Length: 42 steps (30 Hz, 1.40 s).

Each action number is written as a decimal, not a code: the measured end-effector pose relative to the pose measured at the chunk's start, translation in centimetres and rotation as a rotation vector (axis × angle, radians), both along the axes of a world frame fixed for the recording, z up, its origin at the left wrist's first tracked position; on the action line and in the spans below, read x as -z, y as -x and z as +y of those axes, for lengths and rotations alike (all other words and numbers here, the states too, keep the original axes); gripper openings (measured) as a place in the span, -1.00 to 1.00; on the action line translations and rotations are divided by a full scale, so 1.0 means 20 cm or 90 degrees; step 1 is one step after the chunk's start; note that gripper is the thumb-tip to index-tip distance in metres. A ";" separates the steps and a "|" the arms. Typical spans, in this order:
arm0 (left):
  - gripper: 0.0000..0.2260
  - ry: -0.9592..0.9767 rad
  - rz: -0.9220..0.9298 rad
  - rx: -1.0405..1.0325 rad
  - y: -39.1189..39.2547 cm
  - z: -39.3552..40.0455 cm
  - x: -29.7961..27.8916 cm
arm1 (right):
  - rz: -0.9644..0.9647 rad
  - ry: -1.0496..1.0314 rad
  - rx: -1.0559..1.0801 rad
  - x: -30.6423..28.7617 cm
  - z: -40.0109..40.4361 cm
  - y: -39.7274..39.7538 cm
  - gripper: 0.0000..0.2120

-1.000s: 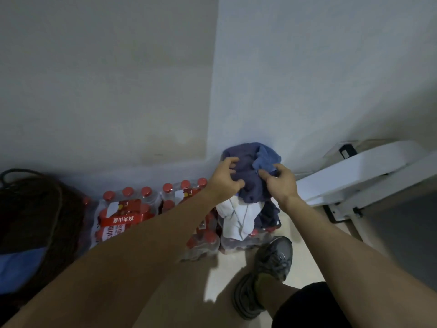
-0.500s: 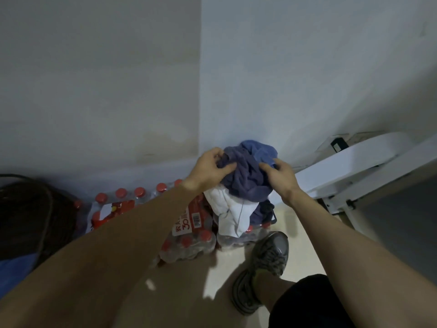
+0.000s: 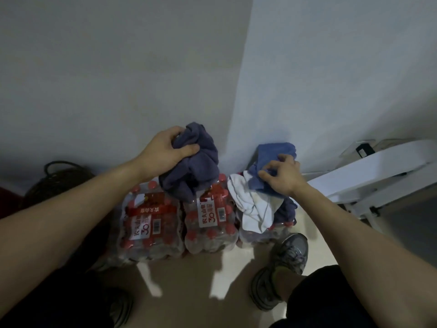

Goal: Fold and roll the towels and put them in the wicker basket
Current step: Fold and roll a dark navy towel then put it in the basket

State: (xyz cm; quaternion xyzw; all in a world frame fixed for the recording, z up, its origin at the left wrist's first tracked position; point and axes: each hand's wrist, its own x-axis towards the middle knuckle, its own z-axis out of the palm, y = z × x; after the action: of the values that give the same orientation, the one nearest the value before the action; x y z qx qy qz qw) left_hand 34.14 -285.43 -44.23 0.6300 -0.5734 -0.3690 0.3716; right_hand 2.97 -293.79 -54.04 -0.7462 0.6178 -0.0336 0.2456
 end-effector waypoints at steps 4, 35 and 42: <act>-0.84 -0.036 0.023 -0.002 -0.05 0.20 0.12 | 0.078 -0.037 -0.124 0.04 0.03 -0.05 -0.77; -0.78 -0.092 -0.004 0.031 -0.14 0.27 0.32 | 0.121 0.000 -0.008 0.08 -0.14 -0.52 -0.56; -0.75 -0.114 0.056 -0.014 -0.16 0.26 0.26 | -0.184 -0.069 -0.106 -0.26 0.01 -0.58 -0.79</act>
State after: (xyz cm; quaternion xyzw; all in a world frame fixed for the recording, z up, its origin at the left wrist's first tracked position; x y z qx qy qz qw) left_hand 37.32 -280.32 -49.34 0.6501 -0.5142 -0.4422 0.3426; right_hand 14.51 -293.62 -48.84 -0.7680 0.5130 -0.0865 0.3737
